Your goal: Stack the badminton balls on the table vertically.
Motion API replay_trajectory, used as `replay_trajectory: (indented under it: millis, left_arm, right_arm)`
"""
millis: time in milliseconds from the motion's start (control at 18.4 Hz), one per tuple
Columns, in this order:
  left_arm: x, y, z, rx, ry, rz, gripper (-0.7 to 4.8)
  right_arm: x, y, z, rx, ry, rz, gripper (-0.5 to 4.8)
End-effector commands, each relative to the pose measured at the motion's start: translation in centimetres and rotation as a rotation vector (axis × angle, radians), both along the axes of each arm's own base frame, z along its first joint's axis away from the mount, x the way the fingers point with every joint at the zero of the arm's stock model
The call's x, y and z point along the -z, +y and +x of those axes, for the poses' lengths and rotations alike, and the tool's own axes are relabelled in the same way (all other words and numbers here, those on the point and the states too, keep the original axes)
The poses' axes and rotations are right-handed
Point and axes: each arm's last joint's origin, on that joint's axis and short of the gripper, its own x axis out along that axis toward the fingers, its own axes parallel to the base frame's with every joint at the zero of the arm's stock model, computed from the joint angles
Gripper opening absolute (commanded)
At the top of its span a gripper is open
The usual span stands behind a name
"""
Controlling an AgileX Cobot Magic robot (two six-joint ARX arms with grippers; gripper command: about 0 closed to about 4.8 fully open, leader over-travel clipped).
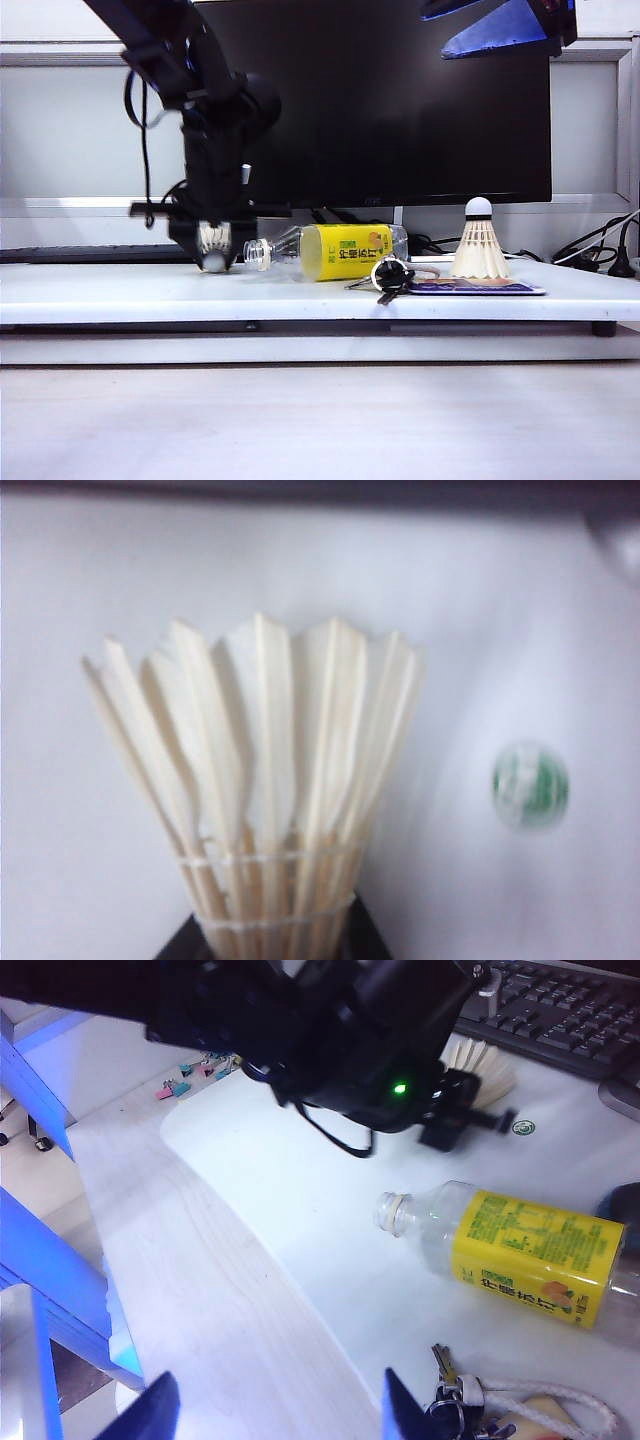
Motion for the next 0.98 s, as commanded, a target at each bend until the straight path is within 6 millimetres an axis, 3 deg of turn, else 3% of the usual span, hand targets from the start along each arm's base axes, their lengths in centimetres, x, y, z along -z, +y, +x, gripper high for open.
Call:
replay_trajectory:
  millis: [54,272,381,598,979]
  left_arm:
    - [-3.8,0.7,-1.3,0.183,-0.001,0.154,0.87]
    - [-8.2,2.1,-4.0,0.375,0.040,0.340,0.88]
    - [-9.2,2.8,-5.3,0.445,0.111,0.416,0.88]
    - [-8.8,4.1,-7.9,0.572,0.397,0.541,0.89]
    - [-8.3,4.7,-9.2,0.724,0.585,0.611,0.89]
  right_arm:
    - [-0.3,0.0,0.0,-0.006,-0.017,0.009,2.60]
    - [-0.4,0.1,-0.1,-0.026,0.002,0.029,2.60]
    - [-0.4,0.1,-0.2,-0.038,0.005,0.036,2.60]
    - [-0.4,0.1,-0.2,-0.039,0.010,0.038,2.60]
    - [-0.3,0.1,-0.2,-0.054,0.023,0.045,2.60]
